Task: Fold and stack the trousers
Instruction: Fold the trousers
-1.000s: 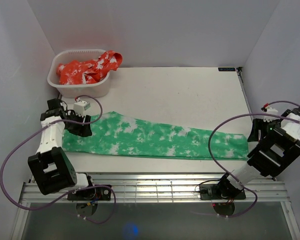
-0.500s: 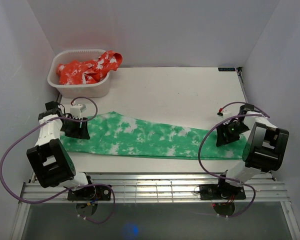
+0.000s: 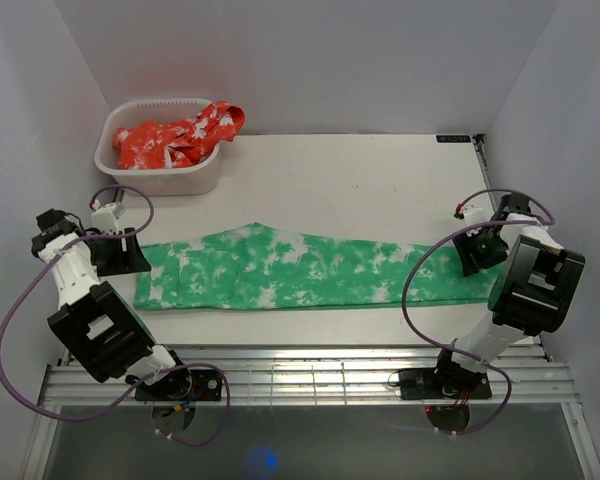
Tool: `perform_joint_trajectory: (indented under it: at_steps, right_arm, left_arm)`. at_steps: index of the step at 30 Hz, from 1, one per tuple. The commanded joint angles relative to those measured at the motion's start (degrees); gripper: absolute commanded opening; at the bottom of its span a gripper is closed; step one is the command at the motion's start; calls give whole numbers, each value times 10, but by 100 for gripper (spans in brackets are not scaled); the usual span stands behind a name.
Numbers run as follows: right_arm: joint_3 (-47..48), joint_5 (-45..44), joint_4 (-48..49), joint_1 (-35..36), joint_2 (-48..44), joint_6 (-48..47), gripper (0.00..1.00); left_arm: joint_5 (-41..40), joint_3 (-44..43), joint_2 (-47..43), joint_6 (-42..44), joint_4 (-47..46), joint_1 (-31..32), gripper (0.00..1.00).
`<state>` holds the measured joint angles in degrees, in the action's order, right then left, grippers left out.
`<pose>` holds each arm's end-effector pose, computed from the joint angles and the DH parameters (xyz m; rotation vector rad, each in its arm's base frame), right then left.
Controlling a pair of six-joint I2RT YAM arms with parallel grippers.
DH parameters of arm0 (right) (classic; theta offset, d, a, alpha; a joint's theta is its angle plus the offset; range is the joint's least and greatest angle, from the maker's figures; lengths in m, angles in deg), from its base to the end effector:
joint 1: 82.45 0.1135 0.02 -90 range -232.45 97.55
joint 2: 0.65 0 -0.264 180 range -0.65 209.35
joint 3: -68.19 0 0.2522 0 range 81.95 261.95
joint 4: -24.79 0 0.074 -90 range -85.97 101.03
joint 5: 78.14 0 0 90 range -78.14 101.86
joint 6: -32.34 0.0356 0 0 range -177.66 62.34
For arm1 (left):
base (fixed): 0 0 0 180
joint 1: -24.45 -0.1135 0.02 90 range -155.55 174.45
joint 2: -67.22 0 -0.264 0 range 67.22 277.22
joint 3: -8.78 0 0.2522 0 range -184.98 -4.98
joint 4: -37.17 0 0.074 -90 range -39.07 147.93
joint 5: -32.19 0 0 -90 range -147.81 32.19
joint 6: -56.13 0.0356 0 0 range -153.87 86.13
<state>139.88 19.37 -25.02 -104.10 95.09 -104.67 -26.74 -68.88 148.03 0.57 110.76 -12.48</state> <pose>0.2871 -0.1090 0.1684 -0.6480 2.7599 -0.0730 0.2138 0.1377 0.2585 0.0276 2.6129 -0.4126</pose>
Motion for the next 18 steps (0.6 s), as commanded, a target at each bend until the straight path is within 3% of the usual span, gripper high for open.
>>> perform_joint_trajectory:
  at_steps: [1,9,13,18]
  right_arm:
    - [70,-12,14,26,-15,-5,62]
    - [96,92,-86,120,-99,76,74]
    - [57,97,-93,169,-114,94,77]
    - [-13,72,-58,199,-115,96,82]
  left_arm:
    - [66,-21,-8,-11,27,-51,73]
    - [154,-15,93,0,100,-177,75]
    - [152,4,132,12,107,-231,76]
    - [155,40,160,12,84,-245,80]
